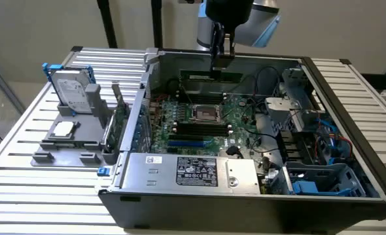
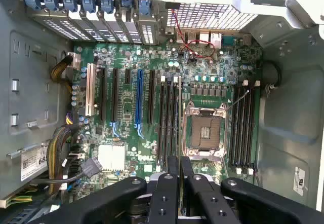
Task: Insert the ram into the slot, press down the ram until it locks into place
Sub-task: 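Insert the ram into the slot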
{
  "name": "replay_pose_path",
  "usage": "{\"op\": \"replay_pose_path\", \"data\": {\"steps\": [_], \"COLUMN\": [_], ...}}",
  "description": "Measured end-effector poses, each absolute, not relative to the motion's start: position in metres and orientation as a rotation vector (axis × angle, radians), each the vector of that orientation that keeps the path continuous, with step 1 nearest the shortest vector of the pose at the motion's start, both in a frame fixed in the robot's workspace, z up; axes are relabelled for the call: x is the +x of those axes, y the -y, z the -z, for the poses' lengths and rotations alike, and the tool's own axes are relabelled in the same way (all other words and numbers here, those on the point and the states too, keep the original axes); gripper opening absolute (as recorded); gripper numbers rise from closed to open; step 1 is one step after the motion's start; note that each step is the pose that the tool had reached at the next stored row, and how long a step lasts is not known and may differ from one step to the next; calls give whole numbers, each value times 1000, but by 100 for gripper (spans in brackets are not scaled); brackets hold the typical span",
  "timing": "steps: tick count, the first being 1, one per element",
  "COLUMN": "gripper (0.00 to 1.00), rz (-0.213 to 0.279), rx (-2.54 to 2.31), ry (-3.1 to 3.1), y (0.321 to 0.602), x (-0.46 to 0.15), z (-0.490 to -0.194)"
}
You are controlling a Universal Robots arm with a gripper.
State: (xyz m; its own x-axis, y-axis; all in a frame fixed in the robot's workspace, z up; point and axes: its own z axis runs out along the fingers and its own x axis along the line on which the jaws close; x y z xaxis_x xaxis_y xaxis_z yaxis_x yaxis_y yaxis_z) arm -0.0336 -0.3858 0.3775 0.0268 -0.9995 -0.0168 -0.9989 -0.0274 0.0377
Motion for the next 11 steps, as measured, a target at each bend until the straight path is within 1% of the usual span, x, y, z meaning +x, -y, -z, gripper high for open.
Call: {"op": "replay_pose_path", "data": {"steps": [11], "gripper": [13], "rz": [60], "rx": [2240], "ry": [2180], "y": [386], "x": [-34], "z": [-378]}}
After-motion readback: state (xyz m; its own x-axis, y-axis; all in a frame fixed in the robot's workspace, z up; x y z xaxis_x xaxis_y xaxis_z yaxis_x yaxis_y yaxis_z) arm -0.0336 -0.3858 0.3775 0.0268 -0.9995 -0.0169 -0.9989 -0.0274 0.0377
